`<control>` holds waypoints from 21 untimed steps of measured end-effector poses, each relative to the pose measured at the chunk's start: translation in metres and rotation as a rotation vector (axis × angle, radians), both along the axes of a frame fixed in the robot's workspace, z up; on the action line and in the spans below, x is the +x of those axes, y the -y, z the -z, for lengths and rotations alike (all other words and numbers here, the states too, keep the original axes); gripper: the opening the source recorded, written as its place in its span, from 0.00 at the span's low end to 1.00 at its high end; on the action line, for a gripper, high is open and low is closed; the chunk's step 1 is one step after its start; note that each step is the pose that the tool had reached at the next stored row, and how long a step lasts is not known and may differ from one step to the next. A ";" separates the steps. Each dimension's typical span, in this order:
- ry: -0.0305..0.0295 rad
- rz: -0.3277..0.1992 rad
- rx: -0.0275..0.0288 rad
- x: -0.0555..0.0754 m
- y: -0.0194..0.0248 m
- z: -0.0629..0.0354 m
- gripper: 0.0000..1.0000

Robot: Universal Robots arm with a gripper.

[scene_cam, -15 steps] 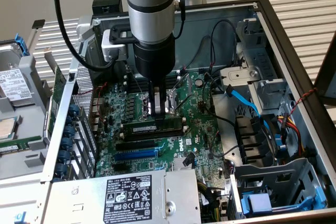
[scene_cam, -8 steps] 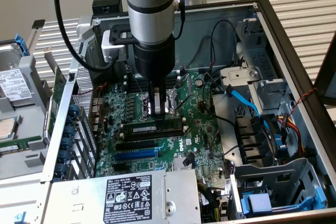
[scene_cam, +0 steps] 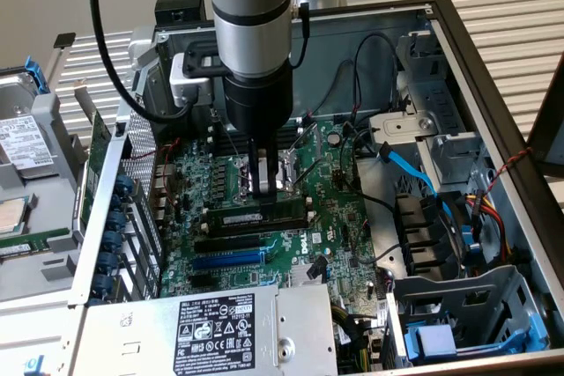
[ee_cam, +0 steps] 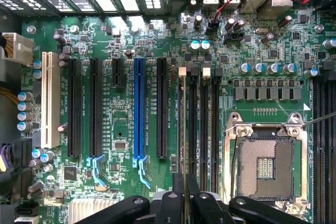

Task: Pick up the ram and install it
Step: 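Insert the ram into the slot, then press down the ram until it locks into place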

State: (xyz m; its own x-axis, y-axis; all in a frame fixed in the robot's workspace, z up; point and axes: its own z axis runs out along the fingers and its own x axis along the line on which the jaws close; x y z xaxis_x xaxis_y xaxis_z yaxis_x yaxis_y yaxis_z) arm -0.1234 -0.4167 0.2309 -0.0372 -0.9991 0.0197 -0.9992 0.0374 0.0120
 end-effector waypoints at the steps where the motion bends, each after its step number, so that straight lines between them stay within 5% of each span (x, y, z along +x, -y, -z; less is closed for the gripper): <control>1: 0.0001 0.000 0.0001 0.000 0.0000 0.0001 0.20; 21: 0.0002 0.000 0.0002 -0.008 0.0000 -0.0099 0.20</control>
State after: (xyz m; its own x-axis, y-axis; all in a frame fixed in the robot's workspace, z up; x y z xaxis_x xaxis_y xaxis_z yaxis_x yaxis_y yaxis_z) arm -0.1311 -0.4167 0.2408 -0.0371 -0.9991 0.0195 -0.9992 0.0374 0.0119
